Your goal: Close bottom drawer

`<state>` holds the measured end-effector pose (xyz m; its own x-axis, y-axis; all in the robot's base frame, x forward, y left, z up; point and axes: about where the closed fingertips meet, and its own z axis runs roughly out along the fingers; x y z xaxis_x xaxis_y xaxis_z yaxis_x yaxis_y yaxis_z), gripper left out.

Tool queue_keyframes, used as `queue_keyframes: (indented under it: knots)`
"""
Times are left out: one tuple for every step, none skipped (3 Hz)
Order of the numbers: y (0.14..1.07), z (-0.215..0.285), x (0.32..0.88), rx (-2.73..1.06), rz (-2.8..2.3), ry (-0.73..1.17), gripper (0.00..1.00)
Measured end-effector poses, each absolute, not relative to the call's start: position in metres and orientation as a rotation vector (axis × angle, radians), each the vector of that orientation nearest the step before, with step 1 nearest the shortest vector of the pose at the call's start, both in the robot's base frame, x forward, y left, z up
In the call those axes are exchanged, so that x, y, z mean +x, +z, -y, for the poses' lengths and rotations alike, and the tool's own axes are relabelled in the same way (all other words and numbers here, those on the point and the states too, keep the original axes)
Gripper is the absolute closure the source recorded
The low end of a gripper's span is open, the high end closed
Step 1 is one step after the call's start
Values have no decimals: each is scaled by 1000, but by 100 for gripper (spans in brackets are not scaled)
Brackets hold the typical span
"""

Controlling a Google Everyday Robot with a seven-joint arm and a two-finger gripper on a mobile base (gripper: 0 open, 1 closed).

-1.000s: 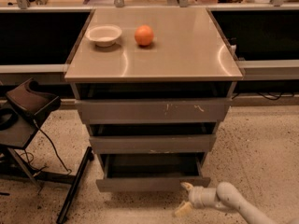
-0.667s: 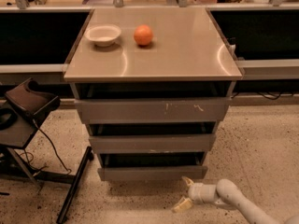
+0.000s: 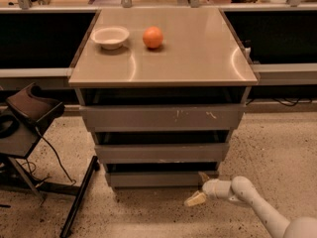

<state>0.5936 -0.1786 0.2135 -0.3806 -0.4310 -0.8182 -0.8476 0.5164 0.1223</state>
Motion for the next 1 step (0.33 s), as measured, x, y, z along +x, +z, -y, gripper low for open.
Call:
queue_keyframes:
  knots:
    - [214, 179, 594, -1042, -2003, 703, 0]
